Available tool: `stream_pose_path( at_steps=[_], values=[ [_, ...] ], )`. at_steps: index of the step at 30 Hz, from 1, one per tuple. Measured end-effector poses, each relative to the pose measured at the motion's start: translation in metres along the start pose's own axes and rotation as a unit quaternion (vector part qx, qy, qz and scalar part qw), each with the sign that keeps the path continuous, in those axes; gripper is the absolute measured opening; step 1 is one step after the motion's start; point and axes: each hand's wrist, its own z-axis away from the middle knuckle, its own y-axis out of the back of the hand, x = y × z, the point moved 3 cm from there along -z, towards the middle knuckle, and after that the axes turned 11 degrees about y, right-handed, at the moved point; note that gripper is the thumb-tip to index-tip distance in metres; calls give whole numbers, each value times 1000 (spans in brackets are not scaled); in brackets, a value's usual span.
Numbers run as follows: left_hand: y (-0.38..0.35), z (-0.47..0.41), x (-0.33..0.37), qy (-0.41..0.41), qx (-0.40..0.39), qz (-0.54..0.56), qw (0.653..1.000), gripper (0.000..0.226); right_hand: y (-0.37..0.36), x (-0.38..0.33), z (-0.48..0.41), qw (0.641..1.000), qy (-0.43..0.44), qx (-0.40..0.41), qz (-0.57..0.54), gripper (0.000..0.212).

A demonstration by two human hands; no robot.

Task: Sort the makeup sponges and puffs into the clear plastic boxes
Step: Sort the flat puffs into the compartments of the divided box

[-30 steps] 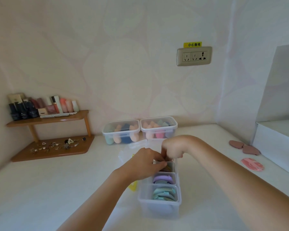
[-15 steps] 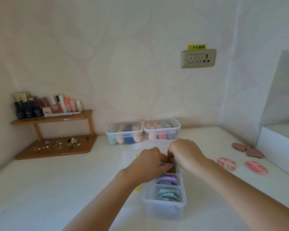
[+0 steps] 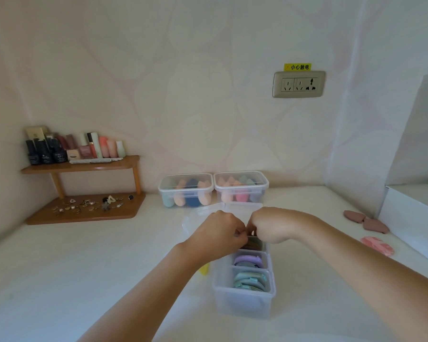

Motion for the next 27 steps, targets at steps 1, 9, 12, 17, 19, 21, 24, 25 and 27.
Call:
stream_pose_path(
  at_steps=[1, 9, 12, 17, 19, 21, 24, 25, 27],
  values=[
    [0, 1, 1, -2, -4, -1, 1000, 24, 1, -1, 2, 1000, -3, -30, 2, 45],
    [5, 2, 5, 6, -38, -18, 999, 28, -4, 0, 5, 990, 0, 136, 28, 23],
    [9, 3, 5, -5, -52, -18, 998, 26, 2, -3, 11, 980, -1, 191, 56, 15],
    [11, 5, 2, -20, -78, 1, 997, 25, 0, -5, 14, 967, 9, 244, 68, 16],
    [10, 4, 3, -26, -81, 1, 996, 26, -5, -6, 12, 964, 5, 259, 65, 16],
    [9, 2, 5, -29, -71, -4, 997, 27, -5, -6, 11, 965, 7, 255, 62, 16],
    [5, 1, 5, -19, -43, -13, 999, 26, 2, -1, 15, 976, 39, 214, 26, 20],
    [3, 0, 3, -11, -29, -8, 999, 25, 4, 3, 19, 979, 54, 197, 1, 22],
    [1, -1, 1, 8, 9, -3, 1000, 26, 5, 10, 29, 977, 86, 187, -64, 23]
  ],
)
